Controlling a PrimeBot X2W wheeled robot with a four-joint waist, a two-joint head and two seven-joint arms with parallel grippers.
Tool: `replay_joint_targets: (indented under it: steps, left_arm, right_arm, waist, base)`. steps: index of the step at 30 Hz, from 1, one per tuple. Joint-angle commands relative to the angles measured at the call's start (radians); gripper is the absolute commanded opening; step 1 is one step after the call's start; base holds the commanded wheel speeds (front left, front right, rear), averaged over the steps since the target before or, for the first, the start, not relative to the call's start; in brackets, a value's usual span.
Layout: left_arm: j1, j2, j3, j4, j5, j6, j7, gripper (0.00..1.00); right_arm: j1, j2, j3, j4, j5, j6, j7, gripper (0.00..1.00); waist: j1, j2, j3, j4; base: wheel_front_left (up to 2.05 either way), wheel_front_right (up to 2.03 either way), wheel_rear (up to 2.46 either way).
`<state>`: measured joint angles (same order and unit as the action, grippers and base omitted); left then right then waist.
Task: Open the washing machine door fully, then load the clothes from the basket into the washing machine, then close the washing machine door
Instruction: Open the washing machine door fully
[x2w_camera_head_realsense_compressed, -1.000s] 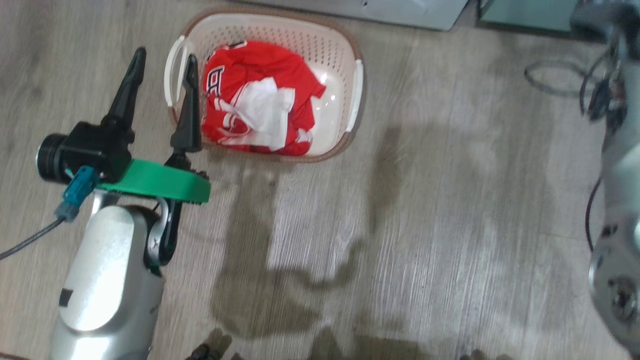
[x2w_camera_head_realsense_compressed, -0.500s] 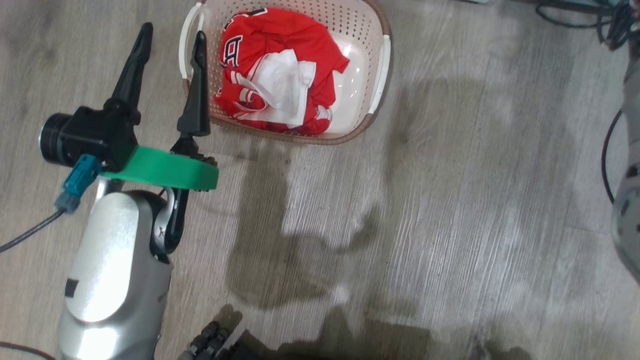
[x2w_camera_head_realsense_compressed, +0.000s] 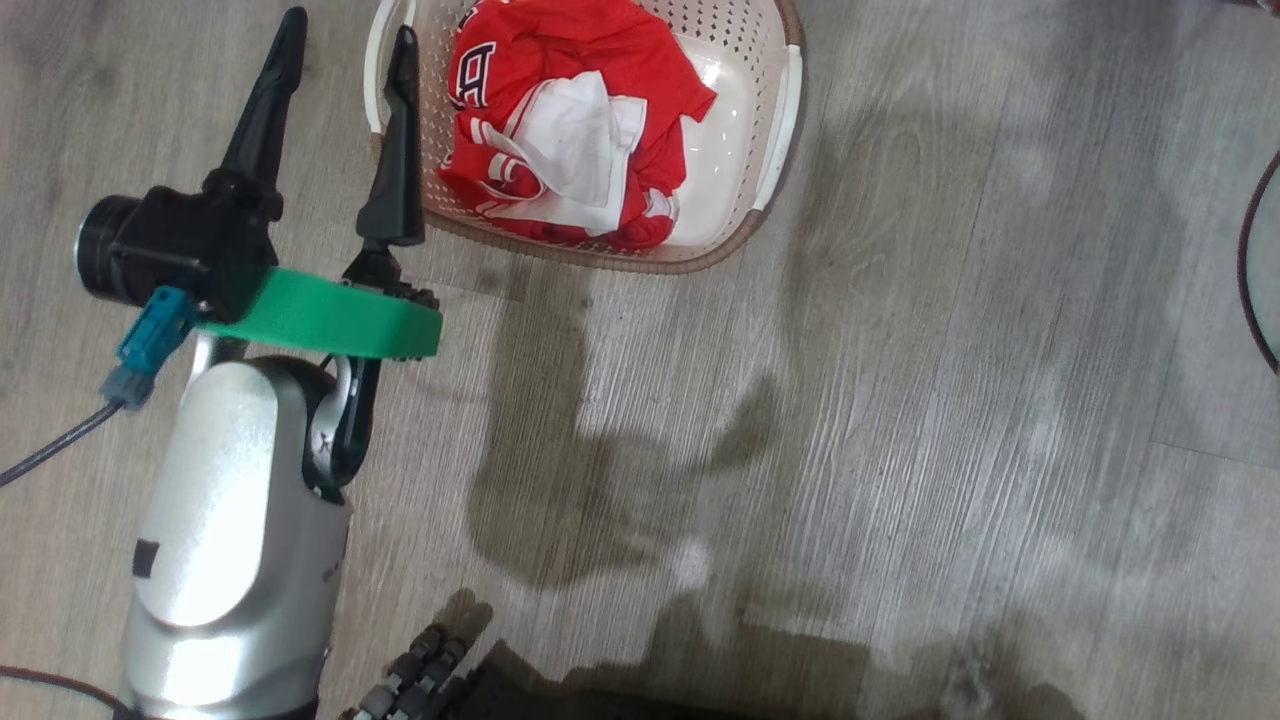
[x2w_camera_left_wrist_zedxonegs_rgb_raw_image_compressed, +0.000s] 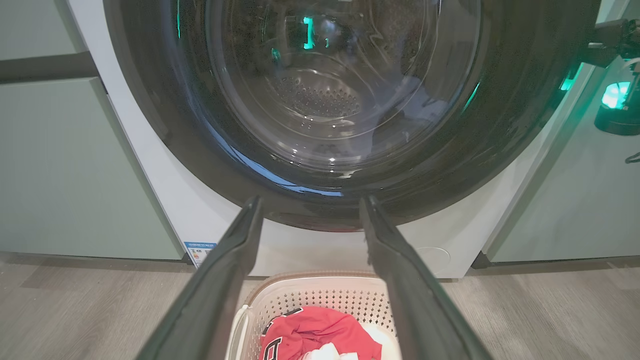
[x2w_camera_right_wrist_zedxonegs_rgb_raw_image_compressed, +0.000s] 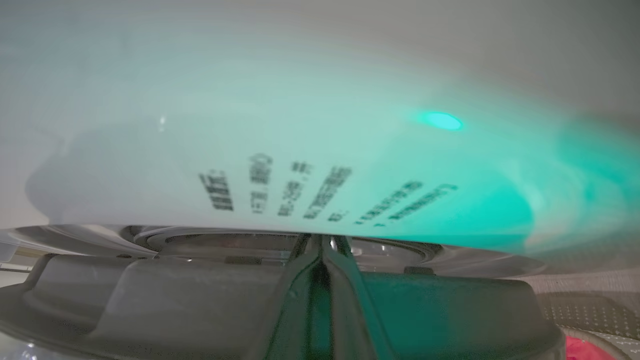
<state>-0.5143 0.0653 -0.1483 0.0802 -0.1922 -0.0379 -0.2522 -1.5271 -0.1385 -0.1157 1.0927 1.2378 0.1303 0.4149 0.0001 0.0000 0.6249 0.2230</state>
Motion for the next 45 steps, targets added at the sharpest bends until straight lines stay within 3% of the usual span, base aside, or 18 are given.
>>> replay_joint_targets:
  steps: [1,13,29,45]
  left_arm:
    - [-0.012,0.018,0.041,-0.031,0.012,-0.003,-0.009,1.00]
    - [-0.007,0.004,0.056,-0.016,0.030,-0.017,-0.009,1.00]
    - [0.039,-0.004,0.064,0.029,0.047,-0.029,-0.010,1.00]
    - [0.128,-0.006,0.053,0.072,0.055,-0.033,-0.010,1.00]
  right_arm:
    - [-0.048,0.033,0.016,-0.029,-0.010,0.000,0.015,0.00]
    - [0.012,0.022,0.035,-0.058,0.006,0.000,0.149,0.00]
    - [0.223,0.036,0.061,-0.183,0.051,0.000,0.354,0.00]
    - [0.482,0.060,0.087,-0.333,0.078,0.000,0.493,0.00]
  waist:
    - [-0.0001,0.0000,0.001,-0.001]
    - [-0.0001,0.0000,-0.024,-0.009]
    - [-0.0001,0.0000,-0.133,-0.014]
    - [-0.0001,0.0000,-0.272,0.045]
  base:
    - [0.00,0.00,0.00]
    - [0.00,0.00,0.00]
    - [0.00,0.00,0.00]
    - [0.00,0.00,0.00]
